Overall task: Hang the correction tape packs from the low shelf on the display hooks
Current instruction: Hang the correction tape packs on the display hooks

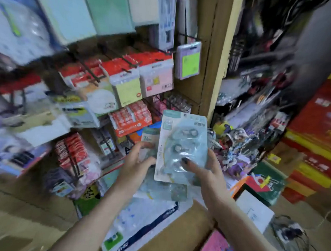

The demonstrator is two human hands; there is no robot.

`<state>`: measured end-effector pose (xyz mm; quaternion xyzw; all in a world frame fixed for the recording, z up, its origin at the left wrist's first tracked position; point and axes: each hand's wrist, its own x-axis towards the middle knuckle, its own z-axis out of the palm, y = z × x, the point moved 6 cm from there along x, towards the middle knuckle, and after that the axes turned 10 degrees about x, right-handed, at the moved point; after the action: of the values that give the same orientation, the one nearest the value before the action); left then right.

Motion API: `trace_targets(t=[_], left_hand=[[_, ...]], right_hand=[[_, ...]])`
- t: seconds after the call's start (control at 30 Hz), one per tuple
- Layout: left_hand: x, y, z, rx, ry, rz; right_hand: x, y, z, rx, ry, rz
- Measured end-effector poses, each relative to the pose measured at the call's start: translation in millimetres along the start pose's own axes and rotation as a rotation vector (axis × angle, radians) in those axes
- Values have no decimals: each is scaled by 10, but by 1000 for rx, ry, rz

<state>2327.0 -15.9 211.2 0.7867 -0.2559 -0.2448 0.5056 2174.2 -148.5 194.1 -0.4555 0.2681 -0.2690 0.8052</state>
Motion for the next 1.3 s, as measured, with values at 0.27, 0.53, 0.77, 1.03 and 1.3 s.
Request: trace_targets(t=[0.27, 0.53, 0.77, 1.03, 1.3], left_hand=[[-131, 1468, -542, 34, 69, 345], [-90, 2602, -812, 178, 222, 610], [154, 3421, -1082, 163, 346, 720], [555, 4120, -1393, 139, 484, 717], [787, 4330, -1463, 178, 551, 634]], right_hand=[[39, -1251, 704, -82, -229, -183], [174, -2328, 1208, -101, -384, -412], [556, -3293, 1659, -86, -512, -420], [925, -4019, 2149, -98, -579, -455], [1181, -4223, 2297, -83, -581, -409]])
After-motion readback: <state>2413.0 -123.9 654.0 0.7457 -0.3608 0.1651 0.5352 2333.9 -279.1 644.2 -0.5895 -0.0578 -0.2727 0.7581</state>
